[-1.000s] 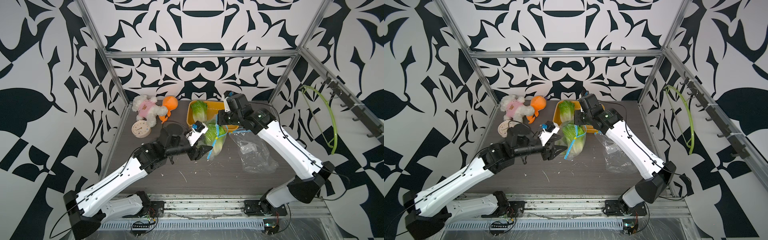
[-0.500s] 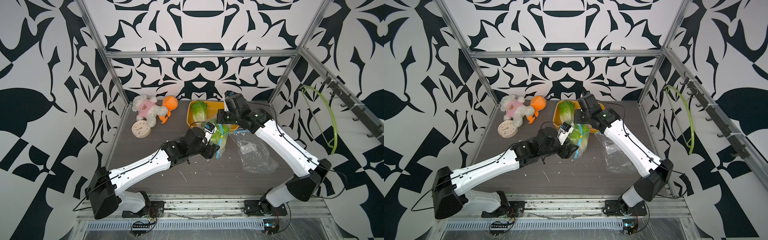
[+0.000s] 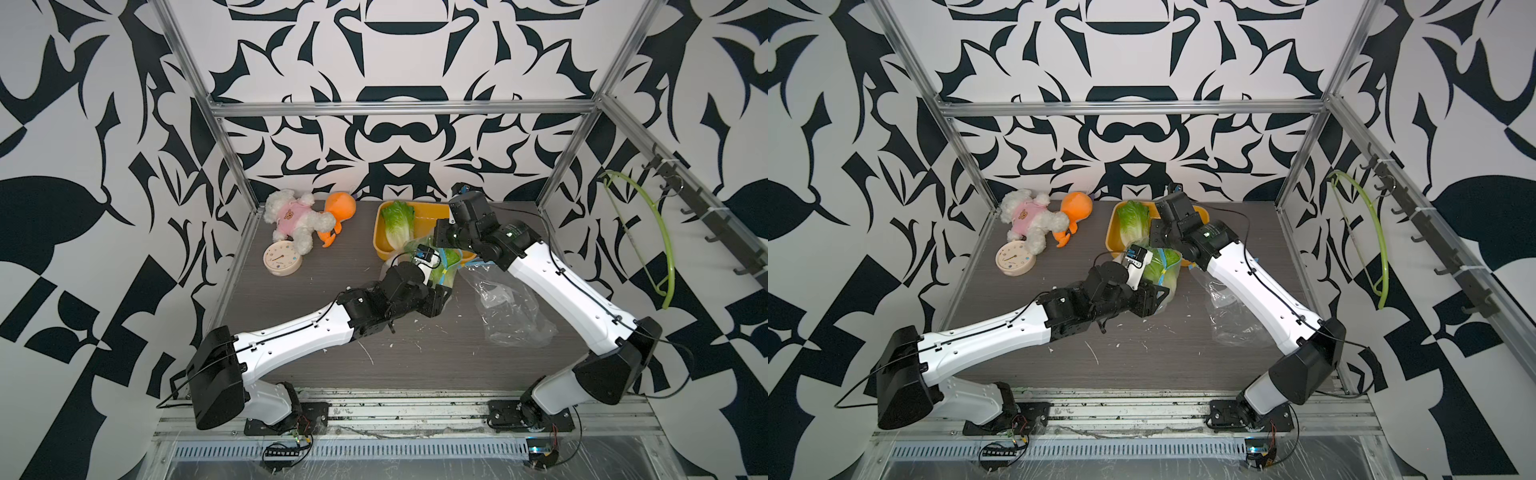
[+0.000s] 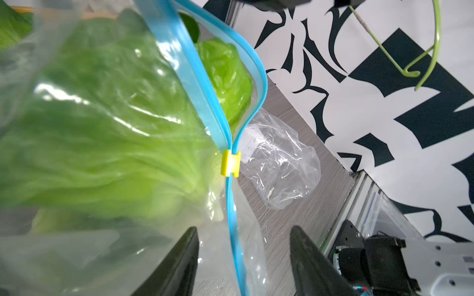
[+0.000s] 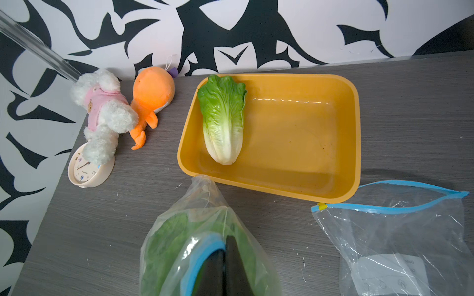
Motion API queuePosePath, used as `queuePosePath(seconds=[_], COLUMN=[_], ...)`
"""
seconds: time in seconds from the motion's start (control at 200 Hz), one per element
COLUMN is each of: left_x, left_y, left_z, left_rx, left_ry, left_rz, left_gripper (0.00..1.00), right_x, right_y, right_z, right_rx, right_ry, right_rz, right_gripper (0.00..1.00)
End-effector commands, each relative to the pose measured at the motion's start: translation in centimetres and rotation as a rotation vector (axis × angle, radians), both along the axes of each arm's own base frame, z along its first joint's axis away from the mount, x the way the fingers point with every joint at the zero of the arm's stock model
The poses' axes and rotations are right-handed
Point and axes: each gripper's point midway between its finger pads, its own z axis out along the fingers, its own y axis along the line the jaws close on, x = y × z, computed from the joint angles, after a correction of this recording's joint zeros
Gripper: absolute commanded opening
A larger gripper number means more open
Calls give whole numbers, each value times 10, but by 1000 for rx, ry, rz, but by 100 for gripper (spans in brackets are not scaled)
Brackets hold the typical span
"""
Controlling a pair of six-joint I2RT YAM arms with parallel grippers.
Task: Put the chinese cabbages into a zipper bag and zip it
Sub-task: Adjust the zipper food storage bag at the center of the board.
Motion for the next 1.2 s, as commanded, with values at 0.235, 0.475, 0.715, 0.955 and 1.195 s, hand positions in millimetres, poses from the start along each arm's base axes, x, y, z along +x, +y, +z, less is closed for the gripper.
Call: queuePosePath(seconds=[0.235,0.475,0.715,0.955,1.195], left_x=[22,26,23,4,5], left_y=[8,-15,3,55,117], left_z=[-20,-24,-4,48,70], left_rx=[33,-10,-15,-13,65], left_ry=[8,-4,-53,-185,-262], left_rz=[190,149,166,143,174], left_gripper=[53,28,0,0,0], right_x=[1,2,2,-11,-36], right_y=[-4,-7,-16,-46,-76], right_z=[25,22,25,54,74], right_rx=[65,59,39,-18,-108], right_ry=[-86,-92,-105,-132,-126], right_rz=[-42,-58,-73,-96,-117], right_gripper=[0,0,0,0,0])
